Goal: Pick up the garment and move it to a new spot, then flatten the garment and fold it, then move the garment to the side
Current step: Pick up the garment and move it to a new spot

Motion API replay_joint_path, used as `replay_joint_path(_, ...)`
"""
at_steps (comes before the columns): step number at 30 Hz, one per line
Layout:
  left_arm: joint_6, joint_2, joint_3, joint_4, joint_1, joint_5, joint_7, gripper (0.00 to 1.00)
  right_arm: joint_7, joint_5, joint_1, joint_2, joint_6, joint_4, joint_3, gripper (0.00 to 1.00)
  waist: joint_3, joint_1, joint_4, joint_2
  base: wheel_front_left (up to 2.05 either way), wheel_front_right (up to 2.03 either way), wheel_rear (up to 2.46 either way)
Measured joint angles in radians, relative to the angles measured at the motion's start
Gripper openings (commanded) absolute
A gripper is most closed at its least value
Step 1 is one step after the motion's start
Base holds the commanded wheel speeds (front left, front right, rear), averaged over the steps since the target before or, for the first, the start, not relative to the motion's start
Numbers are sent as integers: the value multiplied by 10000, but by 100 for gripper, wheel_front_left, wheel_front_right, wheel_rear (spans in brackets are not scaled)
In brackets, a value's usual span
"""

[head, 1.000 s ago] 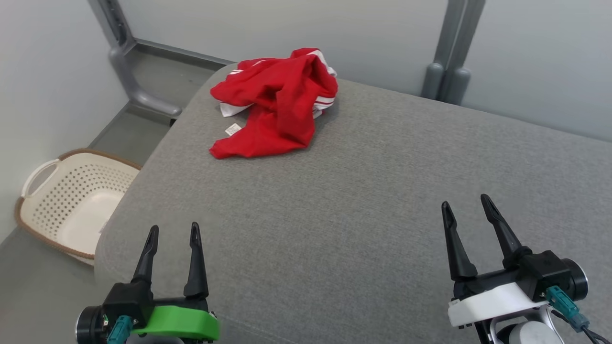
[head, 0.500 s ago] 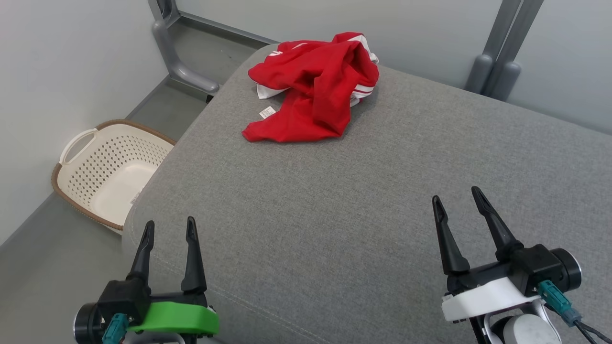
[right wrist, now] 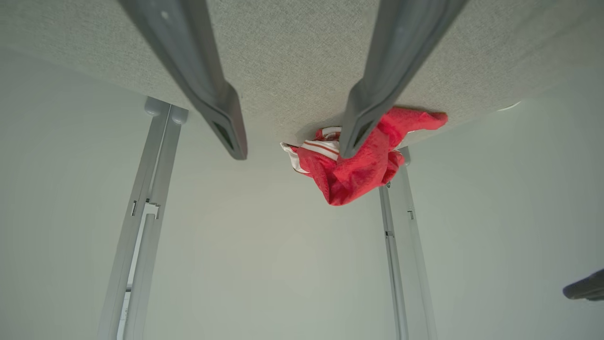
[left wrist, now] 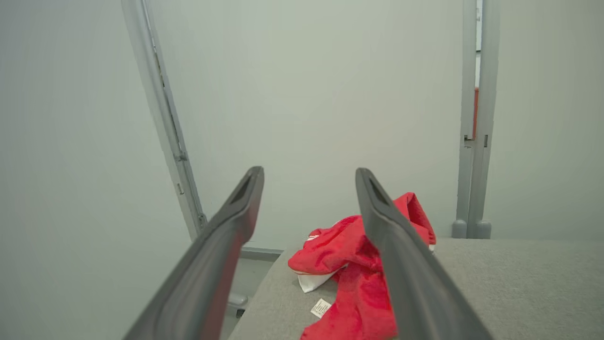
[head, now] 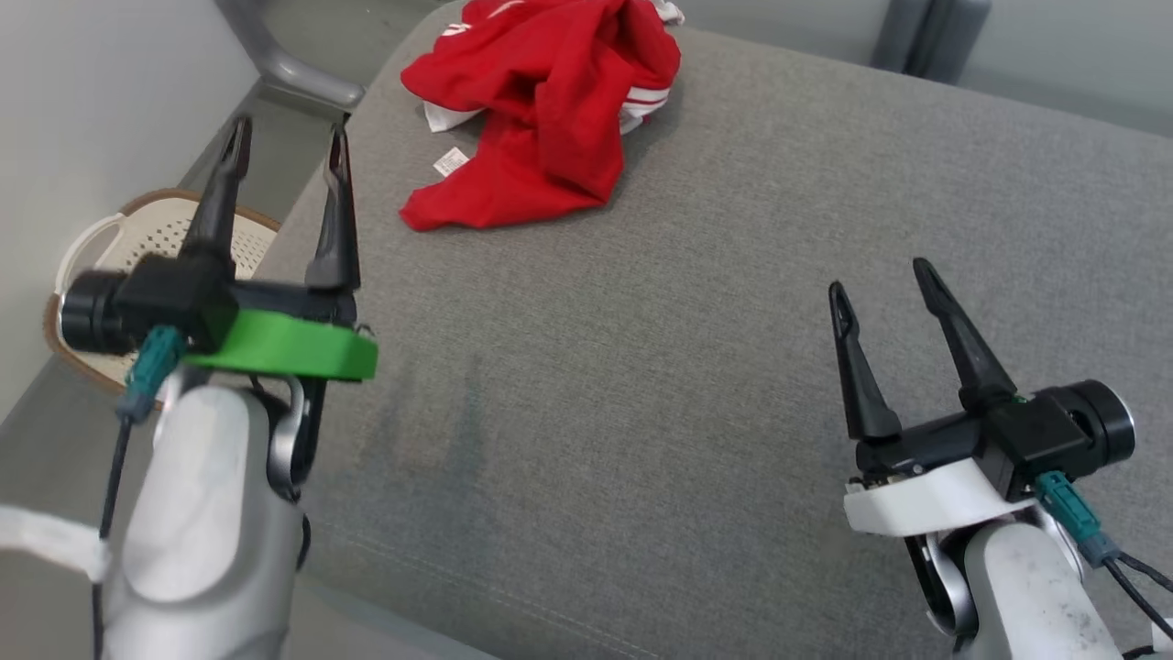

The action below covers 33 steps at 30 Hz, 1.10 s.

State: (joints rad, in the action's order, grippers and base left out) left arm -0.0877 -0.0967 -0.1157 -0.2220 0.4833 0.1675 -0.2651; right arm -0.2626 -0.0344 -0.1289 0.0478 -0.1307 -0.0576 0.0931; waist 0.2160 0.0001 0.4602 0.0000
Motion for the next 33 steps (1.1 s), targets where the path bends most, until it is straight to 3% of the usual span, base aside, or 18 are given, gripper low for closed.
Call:
replay_joint_path(5,-357,-748,-771,-2019,2501,38,719,100,-2,-198,-656,0,0,-199,-4,100,645,1,-639,0,0,0,0)
replay_joint_path(11,-412,-1210,-1590,-3864,4345,1081,1659,100,-2,-238,-1009,8,0,-397,-96,100,1403,1,-1530,0,0,0,0)
replay_joint_path(17,-416,-1778,-2301,-5154,5051,2073,2211,100,-2,-238,-1164,12,0,-617,-178,100,2165,1,-2303,0,0,0,0)
replay_joint_path(26,-433,-2370,-2562,-6642,5491,2568,1964,100,-2,-217,-1323,10,0,-721,-159,100,3163,1,-3132,1,0,0,0)
replay_joint_path(29,-433,-2389,-2569,-6989,5595,2694,1747,7,-2,-209,-1326,12,2,-711,-142,100,3327,0,-3342,0,0,0,0)
replay_joint_path(30,-433,-2387,-2594,-7085,5619,2713,1707,0,-2,-207,-1327,12,0,-700,-142,100,3358,0,-3393,0,0,0,0)
replay_joint_path(33,-433,-2399,-2738,-7325,5676,2782,1486,0,-2,-203,-1330,12,0,-654,-171,100,3346,0,-3499,1,0,0,0)
